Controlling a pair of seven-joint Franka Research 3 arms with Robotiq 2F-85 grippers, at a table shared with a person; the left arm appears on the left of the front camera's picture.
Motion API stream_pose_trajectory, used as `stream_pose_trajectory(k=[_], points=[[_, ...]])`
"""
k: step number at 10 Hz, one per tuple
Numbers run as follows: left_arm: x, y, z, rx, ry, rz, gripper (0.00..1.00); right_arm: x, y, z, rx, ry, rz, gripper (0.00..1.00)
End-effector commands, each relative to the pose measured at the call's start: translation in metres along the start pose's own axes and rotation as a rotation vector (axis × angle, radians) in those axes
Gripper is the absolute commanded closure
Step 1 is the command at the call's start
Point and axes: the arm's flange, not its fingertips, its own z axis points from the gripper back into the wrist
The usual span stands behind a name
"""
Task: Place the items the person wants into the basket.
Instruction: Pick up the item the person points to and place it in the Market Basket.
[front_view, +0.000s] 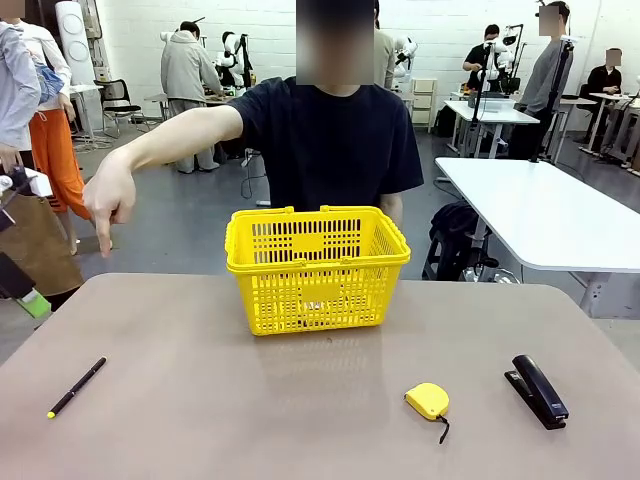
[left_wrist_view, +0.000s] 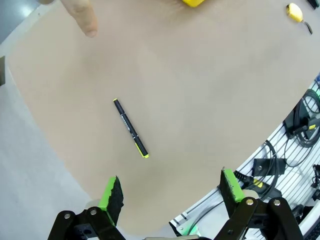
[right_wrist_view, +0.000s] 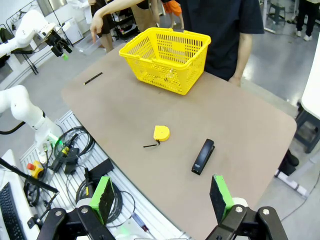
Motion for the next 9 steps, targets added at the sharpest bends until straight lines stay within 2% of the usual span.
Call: stream_pose_trajectory(k=[1,4,7,9], points=[[-0.008,-0.008,-0.049,0.100,0.037,-0.036,0.00,0.000,0.000,-0.001,0.008,-0.002,0.005,0.00],[-0.025,-0.028,-0.092,0.276,0.012,0.012,0.00,0.000,0.000,-0.001,0.008,-0.002,0.005,0.00],[-0.020,-0.017,-0.129,0.268,0.080,0.148,0.00,0.000,0.000,-0.001,0.008,-0.002,0.005,0.00],[-0.021,-0.016,-0.142,0.263,0.128,0.175,0.00,0.000,0.000,-0.001,0.008,-0.002,0.005,0.00]])
